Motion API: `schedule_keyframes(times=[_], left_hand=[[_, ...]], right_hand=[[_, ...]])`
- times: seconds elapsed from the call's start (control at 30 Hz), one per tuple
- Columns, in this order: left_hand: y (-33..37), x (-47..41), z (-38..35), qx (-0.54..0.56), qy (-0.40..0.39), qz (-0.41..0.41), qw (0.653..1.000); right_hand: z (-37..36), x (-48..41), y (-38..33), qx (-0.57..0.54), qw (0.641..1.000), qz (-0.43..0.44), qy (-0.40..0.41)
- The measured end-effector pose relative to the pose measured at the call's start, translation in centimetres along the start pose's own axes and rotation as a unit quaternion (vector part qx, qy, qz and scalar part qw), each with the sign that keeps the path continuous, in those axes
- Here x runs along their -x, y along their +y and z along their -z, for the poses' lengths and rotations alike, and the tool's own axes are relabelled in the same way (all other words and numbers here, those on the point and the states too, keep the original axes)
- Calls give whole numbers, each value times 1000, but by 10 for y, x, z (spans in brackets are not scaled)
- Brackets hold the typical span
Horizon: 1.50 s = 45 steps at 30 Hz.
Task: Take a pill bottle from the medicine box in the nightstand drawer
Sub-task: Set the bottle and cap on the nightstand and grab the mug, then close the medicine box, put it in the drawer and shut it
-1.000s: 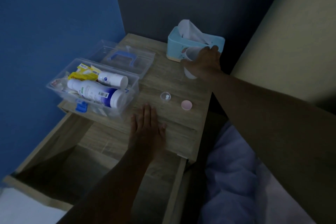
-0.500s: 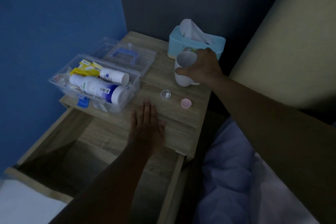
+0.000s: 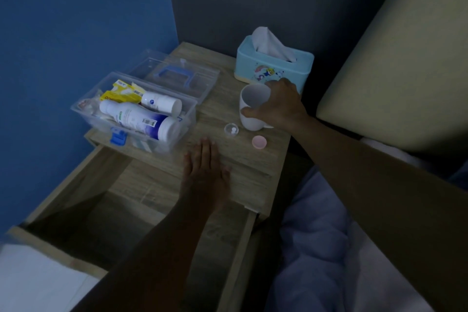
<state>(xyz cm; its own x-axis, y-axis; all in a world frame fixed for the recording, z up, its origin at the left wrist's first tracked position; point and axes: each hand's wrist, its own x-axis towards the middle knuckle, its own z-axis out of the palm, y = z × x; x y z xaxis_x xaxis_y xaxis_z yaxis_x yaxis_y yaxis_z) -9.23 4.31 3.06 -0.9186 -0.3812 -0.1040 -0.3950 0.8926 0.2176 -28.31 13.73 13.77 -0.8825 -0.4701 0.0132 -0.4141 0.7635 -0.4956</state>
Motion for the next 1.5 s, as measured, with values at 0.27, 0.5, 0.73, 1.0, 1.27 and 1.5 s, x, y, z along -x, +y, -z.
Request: schedule_keyframes(times=[0.27, 0.5, 0.73, 1.0, 1.27, 1.5], left_hand=[[0, 2, 4, 7, -8, -3, 1000], [-7, 12, 20, 39, -59, -26, 997], [-57, 75, 28, 178, 112, 95, 973], [-143, 61, 67, 209, 222, 159, 939], [-151, 28, 83, 165, 167, 101, 967], [-157, 26, 85, 148, 168, 91, 970]], right_hand=[[-7, 9, 1, 20, 1000, 3, 16], [-6, 45, -24, 94, 976, 165, 108], [-38, 82, -70, -73, 964, 253, 43], [-75, 32, -127, -176, 976, -113, -54], [-95, -27, -142, -522, 814, -246, -71], [-70, -18, -159, -518, 846, -102, 83]])
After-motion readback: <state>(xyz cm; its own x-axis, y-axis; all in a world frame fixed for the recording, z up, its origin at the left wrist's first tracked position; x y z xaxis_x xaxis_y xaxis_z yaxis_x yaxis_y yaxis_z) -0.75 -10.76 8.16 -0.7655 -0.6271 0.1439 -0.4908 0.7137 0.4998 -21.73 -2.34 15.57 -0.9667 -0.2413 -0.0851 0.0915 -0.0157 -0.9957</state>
